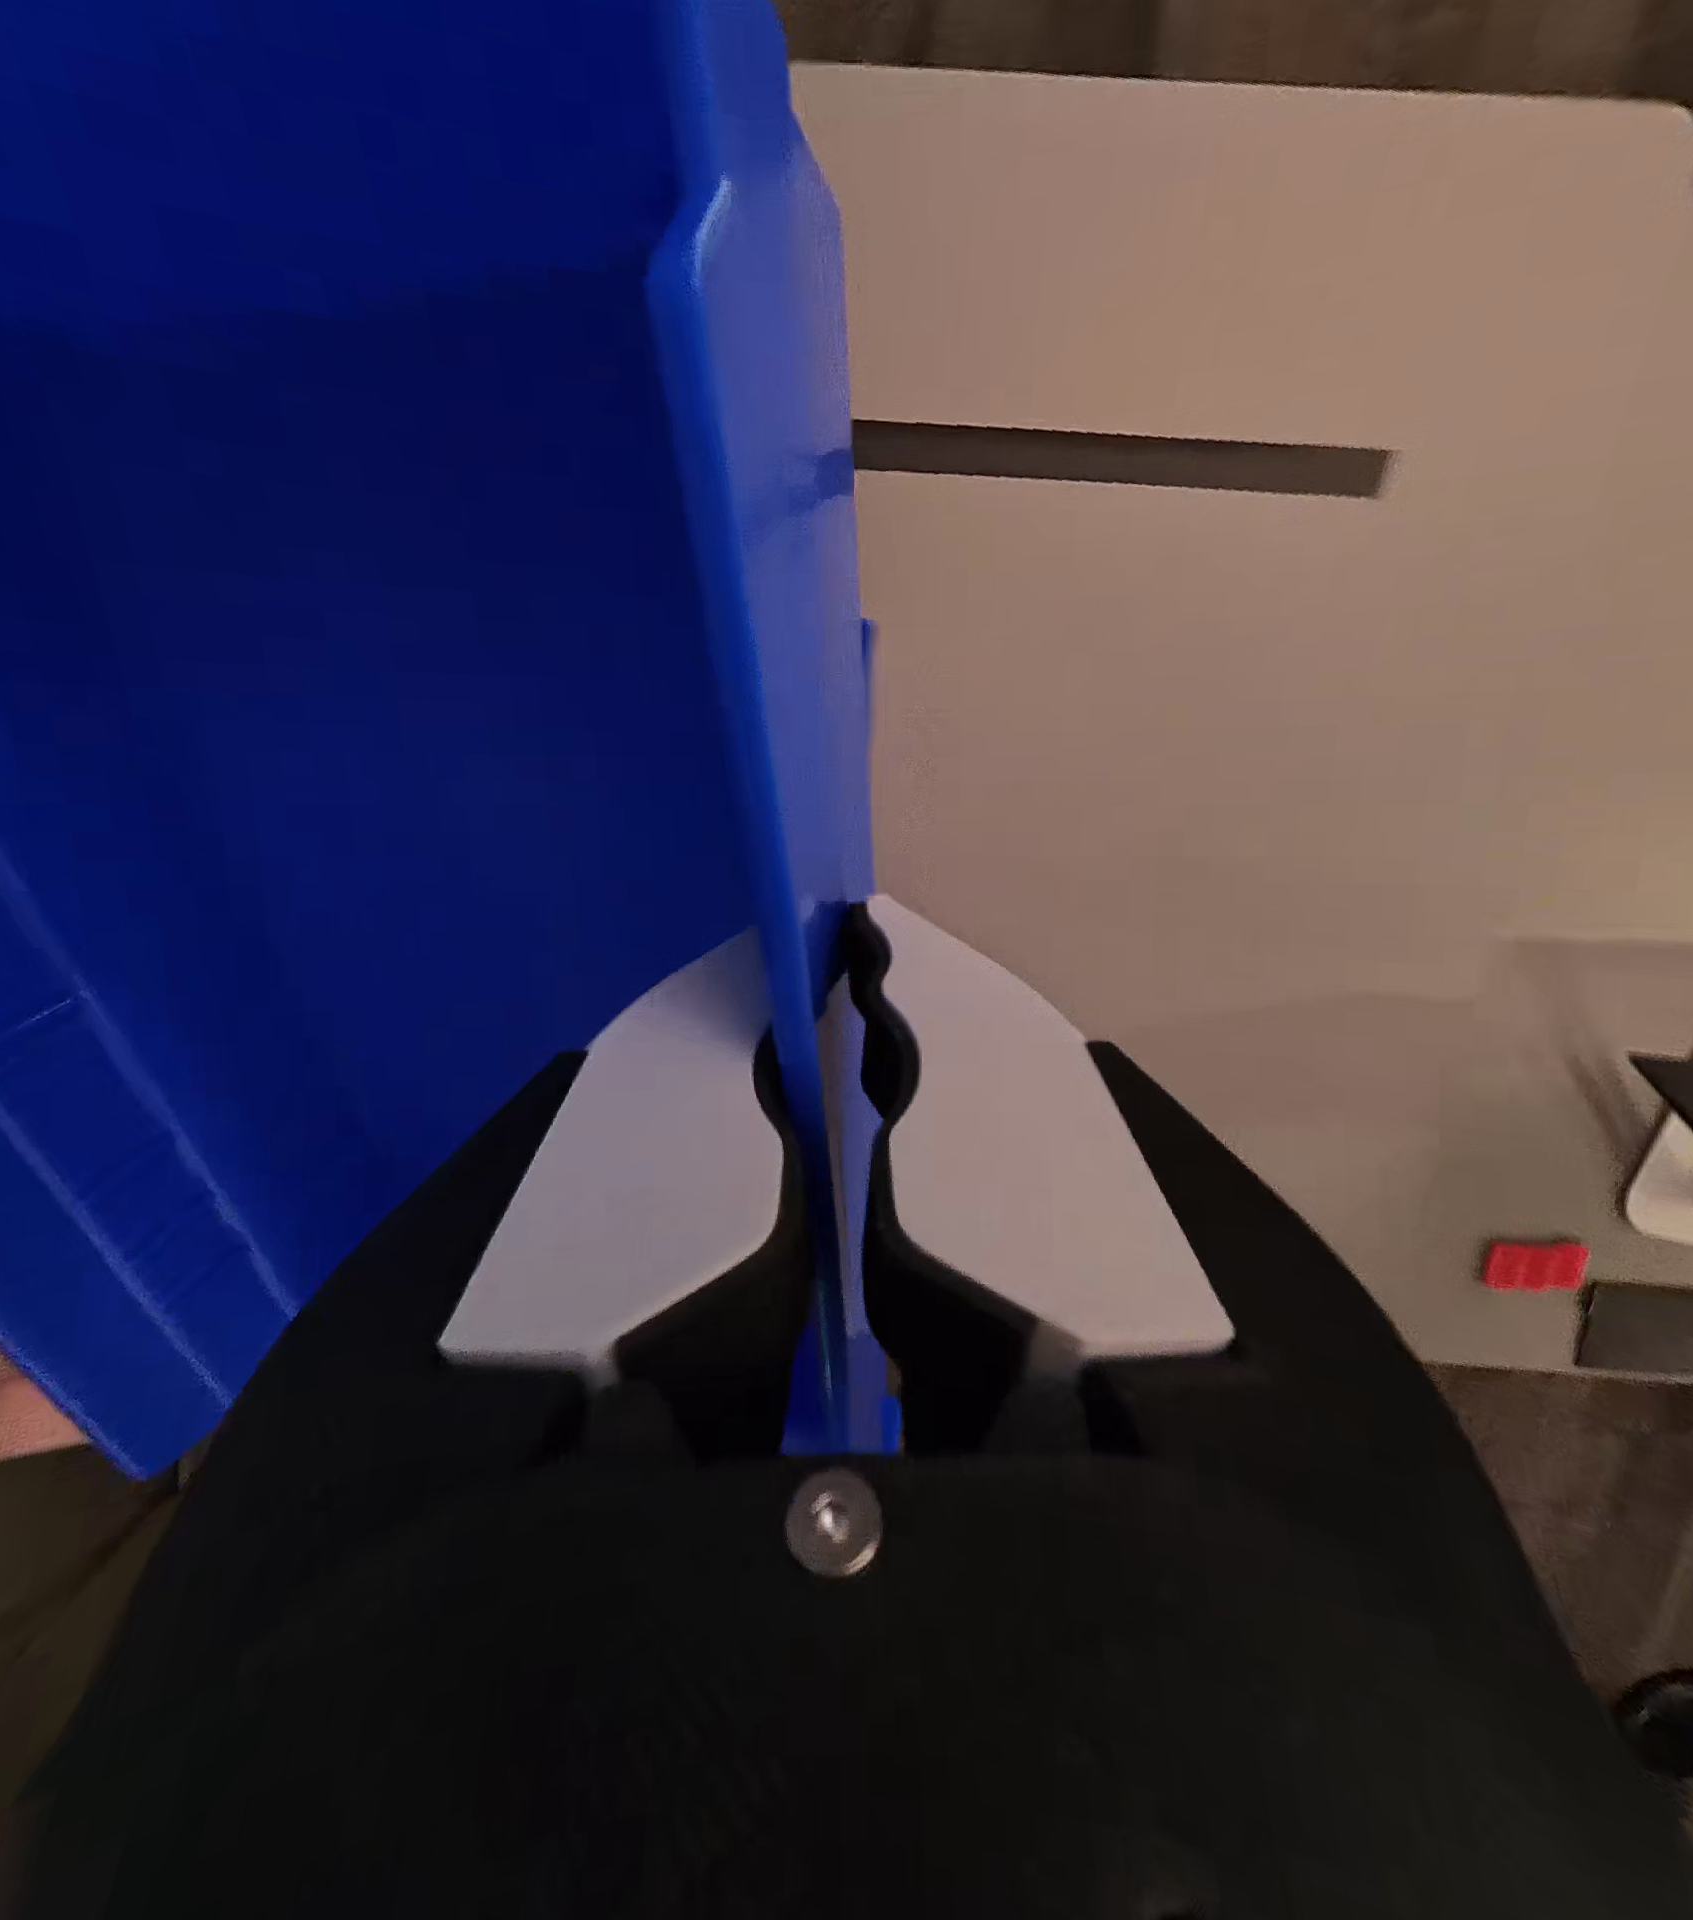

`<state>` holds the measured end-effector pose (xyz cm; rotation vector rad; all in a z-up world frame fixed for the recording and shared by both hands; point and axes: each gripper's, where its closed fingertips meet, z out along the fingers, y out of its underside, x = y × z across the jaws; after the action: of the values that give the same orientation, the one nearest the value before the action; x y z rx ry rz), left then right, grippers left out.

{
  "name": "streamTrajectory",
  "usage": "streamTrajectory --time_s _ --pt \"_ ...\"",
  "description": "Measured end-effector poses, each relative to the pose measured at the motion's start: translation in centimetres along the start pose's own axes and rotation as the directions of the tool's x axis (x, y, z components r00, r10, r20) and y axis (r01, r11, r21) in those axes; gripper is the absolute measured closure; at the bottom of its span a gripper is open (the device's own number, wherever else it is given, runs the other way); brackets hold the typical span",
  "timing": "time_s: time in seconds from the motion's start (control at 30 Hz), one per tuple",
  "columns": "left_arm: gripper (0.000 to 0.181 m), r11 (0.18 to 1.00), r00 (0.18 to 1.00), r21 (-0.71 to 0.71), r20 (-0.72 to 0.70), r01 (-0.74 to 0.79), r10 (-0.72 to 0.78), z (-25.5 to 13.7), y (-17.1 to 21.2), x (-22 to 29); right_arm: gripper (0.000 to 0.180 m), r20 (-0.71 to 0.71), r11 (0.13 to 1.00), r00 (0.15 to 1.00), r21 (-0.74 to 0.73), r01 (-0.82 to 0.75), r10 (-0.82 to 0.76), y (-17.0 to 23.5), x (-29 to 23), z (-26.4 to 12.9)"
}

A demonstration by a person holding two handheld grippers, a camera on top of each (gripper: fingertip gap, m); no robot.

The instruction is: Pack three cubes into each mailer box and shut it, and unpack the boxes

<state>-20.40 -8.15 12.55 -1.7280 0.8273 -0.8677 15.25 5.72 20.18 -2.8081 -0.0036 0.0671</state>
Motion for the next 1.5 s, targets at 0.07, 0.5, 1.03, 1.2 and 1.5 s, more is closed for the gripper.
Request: streamTrajectory --time_s 0.07,0.5,1.03,1.2,1.5 --pt "0.112 0.992 0.996 -0.097 -0.028 0.086 -0.089 3.5 2.3 -0.9 0.173 -0.027 0.997 0.997 0.009 -0.071 0.071 1.9 4.7 -0.7" --pt "0.127 0.704 0.835 -0.545 -0.014 0.455 -0.550 18.3 13.2 -2.0 0.172 -0.086 0.963 0.981 -0.191 -0.190 0.176 14.4 20.6 7.9" --pt "0.160 0.284 0.917 -0.899 0.238 0.332 -0.319 21.6 16.9 -2.1 0.169 -0.015 0.947 0.989 -0.287 -0.147 0.149 17.9 22.2 18.9" --pt "0.169 0.296 0.894 -0.875 0.270 0.383 -0.358 19.6 16.7 -4.6 0.169 0.024 0.948 0.988 -0.288 -0.138 0.151 17.5 20.5 20.2" --pt "0.168 0.319 0.777 -0.735 0.436 0.599 -0.454 10.7 17.2 -13.1 0.169 0.212 0.935 0.952 -0.326 -0.144 0.220 16.9 15.3 25.0"
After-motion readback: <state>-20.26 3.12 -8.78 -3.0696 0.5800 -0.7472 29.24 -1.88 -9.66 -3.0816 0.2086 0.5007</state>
